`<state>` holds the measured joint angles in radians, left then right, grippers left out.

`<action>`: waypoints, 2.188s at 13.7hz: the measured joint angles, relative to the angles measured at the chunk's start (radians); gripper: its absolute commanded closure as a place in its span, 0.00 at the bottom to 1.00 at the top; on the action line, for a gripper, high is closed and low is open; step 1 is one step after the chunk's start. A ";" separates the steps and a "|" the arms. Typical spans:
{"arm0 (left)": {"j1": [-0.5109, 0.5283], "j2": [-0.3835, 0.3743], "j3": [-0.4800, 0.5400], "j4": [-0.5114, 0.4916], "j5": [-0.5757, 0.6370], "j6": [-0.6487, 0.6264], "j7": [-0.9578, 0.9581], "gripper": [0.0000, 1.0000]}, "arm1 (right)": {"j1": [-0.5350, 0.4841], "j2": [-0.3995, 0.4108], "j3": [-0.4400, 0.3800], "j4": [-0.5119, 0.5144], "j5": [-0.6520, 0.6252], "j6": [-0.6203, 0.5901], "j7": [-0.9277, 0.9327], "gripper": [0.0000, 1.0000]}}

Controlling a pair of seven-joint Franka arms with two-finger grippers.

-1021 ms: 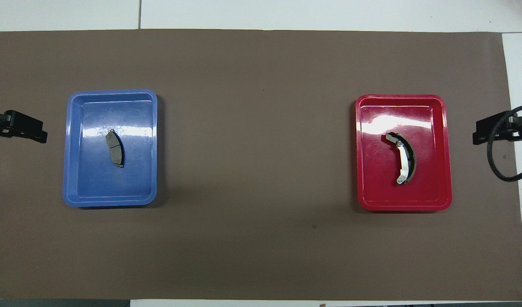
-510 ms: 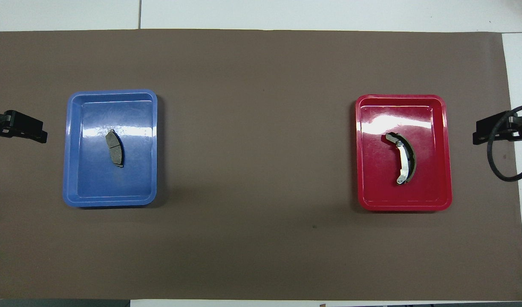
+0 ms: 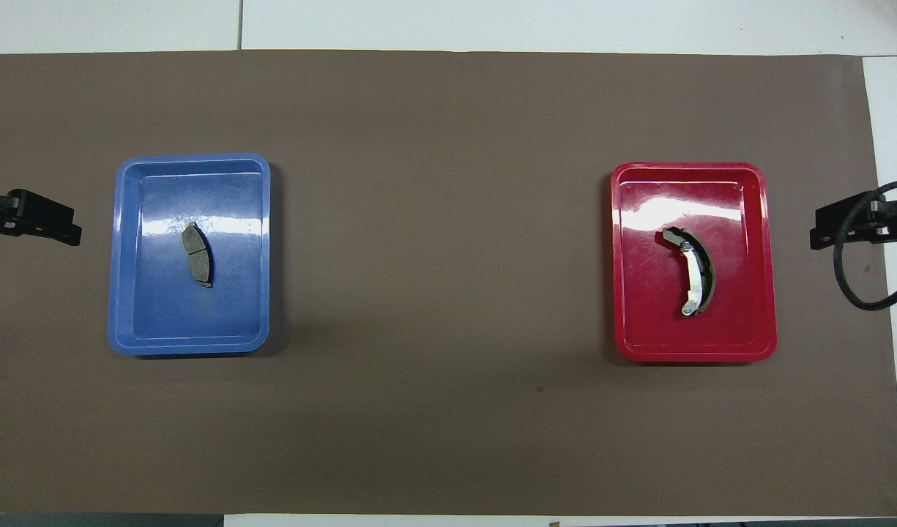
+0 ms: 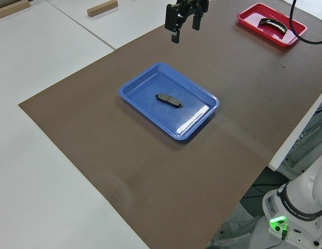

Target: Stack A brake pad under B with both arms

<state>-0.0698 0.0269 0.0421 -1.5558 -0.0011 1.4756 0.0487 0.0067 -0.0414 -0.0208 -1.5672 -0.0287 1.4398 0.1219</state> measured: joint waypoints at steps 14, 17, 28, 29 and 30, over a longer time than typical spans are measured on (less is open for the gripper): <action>0.000 0.000 0.000 0.000 0.000 0.000 0.000 0.00 | 0.000 0.000 0.000 0.000 0.000 0.000 0.000 0.00; 0.000 0.000 0.000 -0.001 0.000 -0.012 -0.001 0.00 | 0.000 -0.002 0.000 -0.021 0.000 0.046 0.000 0.00; 0.012 -0.058 0.000 -0.473 0.000 0.581 -0.002 0.01 | 0.000 -0.070 0.001 -0.449 0.001 0.499 -0.062 0.00; 0.012 -0.049 -0.001 -0.535 0.000 0.660 -0.003 0.01 | 0.000 -0.048 0.001 -0.492 0.002 0.572 -0.074 0.00; 0.012 -0.033 -0.002 -0.577 0.000 0.723 -0.018 0.02 | 0.000 -0.025 0.001 -0.534 0.002 0.649 -0.080 0.00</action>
<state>-0.0578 -0.0056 0.0399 -2.1332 -0.0008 2.1990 0.0312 0.0071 -0.0664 -0.0195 -2.1007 -0.0272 2.0885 0.0422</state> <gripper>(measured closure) 0.009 0.000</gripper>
